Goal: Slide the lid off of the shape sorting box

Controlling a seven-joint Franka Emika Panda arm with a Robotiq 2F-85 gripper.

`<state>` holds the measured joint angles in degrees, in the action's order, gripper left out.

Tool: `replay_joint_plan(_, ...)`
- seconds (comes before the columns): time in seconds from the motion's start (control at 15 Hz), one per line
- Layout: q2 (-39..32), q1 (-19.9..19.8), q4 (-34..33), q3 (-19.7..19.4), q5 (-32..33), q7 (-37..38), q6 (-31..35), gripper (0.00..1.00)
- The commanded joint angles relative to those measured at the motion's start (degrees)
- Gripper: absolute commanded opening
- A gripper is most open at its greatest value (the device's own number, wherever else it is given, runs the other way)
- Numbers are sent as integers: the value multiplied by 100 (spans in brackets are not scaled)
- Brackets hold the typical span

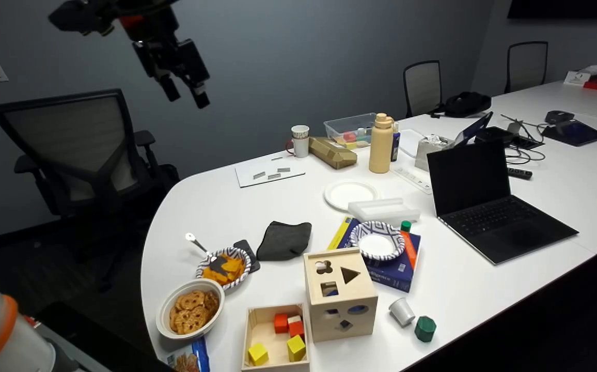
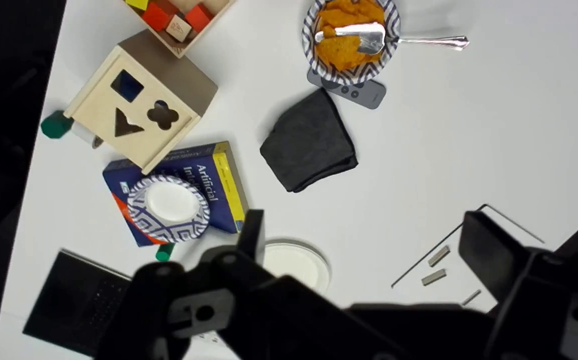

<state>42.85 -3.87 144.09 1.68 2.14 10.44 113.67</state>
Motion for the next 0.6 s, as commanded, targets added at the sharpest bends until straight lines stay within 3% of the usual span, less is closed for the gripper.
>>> replay_joint_plan(0.0,-1045,-326,-506,-316,-217,314,24,100)
replay_joint_plan(0.53,-3181,-865,-1090,-734,-352,1474,1040,100)
